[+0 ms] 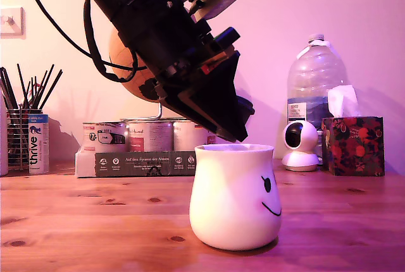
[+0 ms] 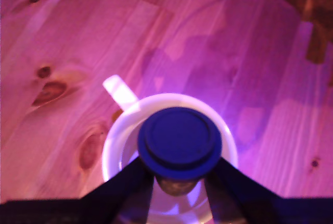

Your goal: Pick up the coffee capsules from the table one by one and drop them inside the nearest coffee cup

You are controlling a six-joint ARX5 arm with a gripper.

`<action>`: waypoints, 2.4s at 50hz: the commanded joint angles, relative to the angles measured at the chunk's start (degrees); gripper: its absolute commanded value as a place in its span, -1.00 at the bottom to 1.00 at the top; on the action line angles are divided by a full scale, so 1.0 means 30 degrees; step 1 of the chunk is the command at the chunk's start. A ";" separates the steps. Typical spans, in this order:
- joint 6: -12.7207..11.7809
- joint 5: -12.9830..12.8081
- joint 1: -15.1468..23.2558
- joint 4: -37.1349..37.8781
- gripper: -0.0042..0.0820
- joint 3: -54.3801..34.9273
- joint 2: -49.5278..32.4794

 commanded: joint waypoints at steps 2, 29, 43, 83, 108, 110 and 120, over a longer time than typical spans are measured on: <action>0.0160 0.0015 -0.0080 -0.0153 -0.37 0.0240 0.0444; 0.0175 -0.0787 -0.0080 -0.0867 0.63 0.0240 0.0444; 0.0175 -0.0801 -0.0080 -0.0896 0.49 0.0240 0.0430; -0.1027 -0.0160 0.1836 0.0488 -0.95 -0.2754 -0.4918; -0.1719 0.0007 0.6105 -0.0146 -0.95 -0.5530 -1.0630; -0.1858 0.0109 0.6470 -0.0211 -0.95 -0.5639 -1.0987; -0.1996 0.0262 0.7861 -0.0823 -0.95 -0.5697 -1.2196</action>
